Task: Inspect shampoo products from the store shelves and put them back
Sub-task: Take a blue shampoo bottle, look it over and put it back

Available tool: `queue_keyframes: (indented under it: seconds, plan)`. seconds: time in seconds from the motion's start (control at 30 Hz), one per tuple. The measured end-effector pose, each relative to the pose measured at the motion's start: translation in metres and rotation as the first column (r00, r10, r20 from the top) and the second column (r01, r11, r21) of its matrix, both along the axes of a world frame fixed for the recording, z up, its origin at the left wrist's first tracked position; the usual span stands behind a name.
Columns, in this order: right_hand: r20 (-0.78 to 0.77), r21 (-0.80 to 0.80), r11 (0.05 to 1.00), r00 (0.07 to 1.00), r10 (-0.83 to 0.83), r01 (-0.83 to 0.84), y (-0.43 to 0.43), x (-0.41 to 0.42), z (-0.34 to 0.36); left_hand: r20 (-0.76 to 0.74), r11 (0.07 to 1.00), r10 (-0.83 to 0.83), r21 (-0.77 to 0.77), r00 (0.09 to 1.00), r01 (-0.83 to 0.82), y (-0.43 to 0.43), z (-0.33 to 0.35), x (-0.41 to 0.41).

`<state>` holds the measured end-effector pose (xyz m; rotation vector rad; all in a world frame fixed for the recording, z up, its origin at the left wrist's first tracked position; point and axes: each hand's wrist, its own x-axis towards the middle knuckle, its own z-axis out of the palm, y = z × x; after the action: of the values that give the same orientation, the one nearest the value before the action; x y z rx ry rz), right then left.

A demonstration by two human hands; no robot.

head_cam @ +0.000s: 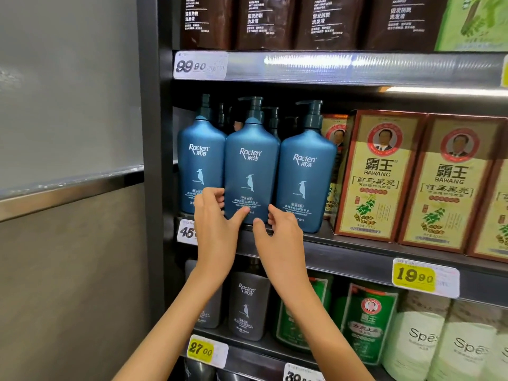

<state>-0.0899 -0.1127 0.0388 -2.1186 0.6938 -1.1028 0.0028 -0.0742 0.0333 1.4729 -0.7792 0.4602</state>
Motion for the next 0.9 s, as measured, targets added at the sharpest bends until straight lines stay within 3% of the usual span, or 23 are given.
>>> queue_keyframes:
  seconds: [0.3,0.37,0.47,0.53,0.8,0.9]
  plan:
    - [0.039,0.024,1.0,0.999,-0.009,0.008,-0.002,0.003,0.0,0.018,0.999,0.037,0.033,0.999,-0.038,-0.008,0.002,0.0]
    - [0.194,-0.002,1.0,0.981,-0.022,0.023,0.002,-0.008,-0.001,0.016,0.998,0.028,0.05,0.999,-0.029,-0.005,0.001,0.001]
    - [0.465,-0.2,0.944,0.873,-0.144,0.262,-0.007,-0.028,0.012,-0.016,0.999,0.004,0.032,1.0,-0.004,0.005,-0.006,0.002]
    - [0.522,-0.257,0.897,0.833,-0.186,0.361,-0.02,-0.035,0.03,-0.013,1.0,-0.025,0.013,1.0,0.025,0.013,-0.009,0.0]
    - [0.228,-0.437,0.852,0.952,-0.205,0.288,-0.065,-0.022,0.073,-0.017,0.986,-0.153,-0.063,0.988,0.152,0.026,-0.006,-0.007]
    - [0.246,-0.393,0.875,0.949,-0.196,0.282,-0.066,-0.019,0.074,-0.033,0.979,-0.197,-0.059,0.98,0.195,0.029,-0.01,-0.008]
